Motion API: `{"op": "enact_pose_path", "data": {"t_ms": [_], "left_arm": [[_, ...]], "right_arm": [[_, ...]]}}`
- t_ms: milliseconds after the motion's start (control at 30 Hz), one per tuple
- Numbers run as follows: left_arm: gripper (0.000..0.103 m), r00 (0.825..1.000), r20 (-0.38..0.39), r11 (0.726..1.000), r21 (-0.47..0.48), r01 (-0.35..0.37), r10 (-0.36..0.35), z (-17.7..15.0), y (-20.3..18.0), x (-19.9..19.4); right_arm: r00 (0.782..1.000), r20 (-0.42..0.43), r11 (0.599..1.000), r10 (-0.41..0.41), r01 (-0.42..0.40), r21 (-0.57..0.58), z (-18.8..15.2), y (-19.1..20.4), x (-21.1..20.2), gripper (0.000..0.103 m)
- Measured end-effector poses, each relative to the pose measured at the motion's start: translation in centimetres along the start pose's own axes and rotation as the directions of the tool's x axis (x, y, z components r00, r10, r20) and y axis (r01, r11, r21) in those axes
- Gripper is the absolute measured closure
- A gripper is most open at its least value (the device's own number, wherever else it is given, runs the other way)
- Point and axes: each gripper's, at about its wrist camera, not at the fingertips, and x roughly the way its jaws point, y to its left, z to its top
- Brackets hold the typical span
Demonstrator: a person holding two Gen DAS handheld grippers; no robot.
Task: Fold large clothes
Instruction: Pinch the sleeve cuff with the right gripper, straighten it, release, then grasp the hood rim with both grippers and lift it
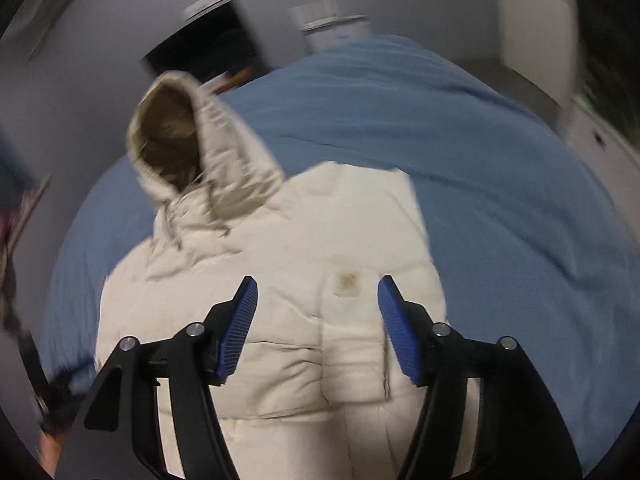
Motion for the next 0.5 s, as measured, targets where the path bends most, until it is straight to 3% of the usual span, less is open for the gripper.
{"op": "enact_pose_path", "data": {"t_ms": [100, 200, 333, 500], "left_arm": [[0.007, 1.0, 0.004, 1.0, 0.005, 0.015, -0.015, 1.9, 0.2, -0.7], [0.007, 1.0, 0.013, 0.999, 0.042, -0.016, 0.016, 4.0, 0.1, -0.5], [0.007, 0.999, 0.011, 0.997, 0.06, -0.052, 0.052, 5.2, 0.4, 1.9], [0.007, 0.99, -0.118, 0.993, 0.094, -0.073, 0.084, 3.7, 1.1, 6.3]], "right_arm": [[1.0, -0.018, 0.995, -0.003, 0.001, -0.103, 0.3, 0.9, 0.9, 0.042], [0.999, -0.034, 0.984, -0.031, 0.024, -0.177, -0.6, 1.1, 2.7, 0.042], [0.993, -0.11, 0.987, -0.046, 0.028, -0.157, -2.2, -0.3, 7.0, 0.042], [0.985, -0.161, 0.987, -0.058, 0.033, -0.157, -3.2, -1.2, 9.3, 0.041]]}}
